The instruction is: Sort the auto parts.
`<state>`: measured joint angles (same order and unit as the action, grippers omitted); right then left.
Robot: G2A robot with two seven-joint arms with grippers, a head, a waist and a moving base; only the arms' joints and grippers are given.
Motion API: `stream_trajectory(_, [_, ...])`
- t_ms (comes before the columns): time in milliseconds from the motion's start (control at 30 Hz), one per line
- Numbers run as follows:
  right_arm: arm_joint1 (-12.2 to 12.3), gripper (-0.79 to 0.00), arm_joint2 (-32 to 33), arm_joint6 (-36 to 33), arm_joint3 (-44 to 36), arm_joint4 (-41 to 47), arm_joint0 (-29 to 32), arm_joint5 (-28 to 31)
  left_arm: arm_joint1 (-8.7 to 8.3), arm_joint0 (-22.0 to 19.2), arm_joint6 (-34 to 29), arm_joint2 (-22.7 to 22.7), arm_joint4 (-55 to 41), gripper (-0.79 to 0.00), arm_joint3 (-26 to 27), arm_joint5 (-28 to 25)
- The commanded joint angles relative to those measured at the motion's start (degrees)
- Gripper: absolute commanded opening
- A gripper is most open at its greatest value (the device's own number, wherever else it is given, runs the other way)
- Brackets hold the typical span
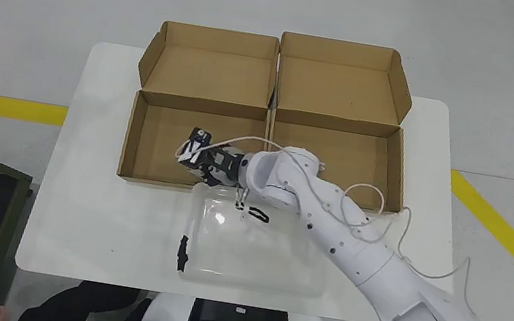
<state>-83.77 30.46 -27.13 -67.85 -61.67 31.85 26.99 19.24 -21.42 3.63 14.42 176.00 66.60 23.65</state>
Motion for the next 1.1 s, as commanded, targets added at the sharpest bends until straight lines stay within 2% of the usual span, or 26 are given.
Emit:
stream_trajectory(0, [-0.27, -0.742, 0.01, -0.15, 0.73, -0.13, -0.09, 0.09, 0.0, 0.0, 0.0, 0.0, 0.0, 0.0, 0.0, 0.0])
stream_trajectory(233, [-0.98, -0.65, 0.29, -0.04, 2.5, -0.74, 0.03, 0.72, 0.0, 0.0, 0.0, 0.0, 0.0, 0.0, 0.0, 0.0])
stream_trajectory(300, [-1.13, -0.594, 0.45, -0.02, 2.75, -0.98, 0.07, 0.88, 0.0, 0.0, 0.0, 0.0, 0.0, 0.0, 0.0, 0.0])
stream_trajectory(400, [-1.34, -0.471, 0.75, -0.15, 3.05, -1.16, 0.16, 1.01, 0.0, 0.0, 0.0, 0.0, 0.0, 0.0, 0.0, 0.0])
stream_trajectory(467, [-1.48, -0.443, 0.93, -0.32, 3.17, -1.35, 0.19, 1.12, 0.0, 0.0, 0.0, 0.0, 0.0, 0.0, 0.0, 0.0])
stream_trajectory(767, [-1.85, -0.406, 2.29, -0.44, 3.47, -1.86, 0.33, 1.8, 0.0, 0.0, 0.0, 0.0, 0.0, 0.0, 0.0, 0.0])
stream_trajectory(1067, [-1.07, -0.086, 5.75, -0.05, -2.65, -2.11, 1.55, 3.64, 0.0, 0.0, 0.0, 0.0, 0.0, 0.0, 0.0, 0.0])
